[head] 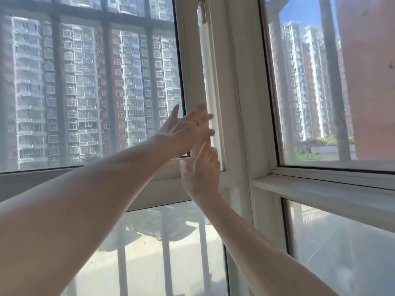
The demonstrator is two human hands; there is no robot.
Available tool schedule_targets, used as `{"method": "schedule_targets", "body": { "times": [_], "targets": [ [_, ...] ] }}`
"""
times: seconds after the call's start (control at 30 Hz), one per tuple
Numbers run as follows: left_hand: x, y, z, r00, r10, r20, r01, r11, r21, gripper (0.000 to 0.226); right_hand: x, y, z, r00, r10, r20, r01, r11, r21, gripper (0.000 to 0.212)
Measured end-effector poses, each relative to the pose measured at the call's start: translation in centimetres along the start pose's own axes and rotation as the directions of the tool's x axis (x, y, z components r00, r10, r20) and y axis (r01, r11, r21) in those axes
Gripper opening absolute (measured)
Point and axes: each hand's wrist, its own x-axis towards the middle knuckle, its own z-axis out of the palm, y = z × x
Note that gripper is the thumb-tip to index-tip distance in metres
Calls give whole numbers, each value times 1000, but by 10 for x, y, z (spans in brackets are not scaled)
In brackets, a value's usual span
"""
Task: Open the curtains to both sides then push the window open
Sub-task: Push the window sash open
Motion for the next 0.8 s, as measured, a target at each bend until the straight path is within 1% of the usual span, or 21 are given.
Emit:
{"method": "schedule_targets", "body": {
  "times": [0.03, 0.07, 0.13, 0.27, 0.4, 0.47, 0.53, 0.7, 0.8],
  "targets": [
    [0, -1, 1, 1000, 3, -30, -3, 1000, 13, 46, 0, -1, 1, 1000, 1, -15, -1, 1000, -8, 76],
    [-1, -2, 1, 998, -5, -58, 4, 1000, -12, 43, -1, -1, 1, 1000, 2, -14, -3, 1000, -19, 74],
    [0, -4, 3, 997, -16, -69, 15, 1000, -17, 41, -1, -4, 1, 1000, 1, 2, -1, 999, -42, 70],
    [-5, -15, 6, 996, 26, -90, -12, 988, 155, 36, -5, -16, 3, 999, 13, 37, -11, 999, -49, 68],
    [-20, -27, 0, 998, -61, -21, 62, 996, 60, 46, -13, -31, 3, 992, -23, 127, 29, 999, -44, 72],
    [-30, -33, -3, 998, -55, 9, 53, 988, 144, 40, -17, -38, 4, 982, -35, 184, 40, 999, -21, 75],
    [-39, -41, -4, 998, -54, 36, 46, 977, 210, 43, -22, -48, 6, 972, -44, 230, 40, 999, 19, 78],
    [-62, -56, -12, 990, -98, 105, 75, 977, 199, 52, -32, -71, 11, 947, -69, 313, 49, 996, 71, 83],
    [-75, -66, -11, 988, -108, 115, 85, 980, 182, 58, -36, -83, 17, 938, -74, 340, 45, 995, 92, 85]
  ]
}}
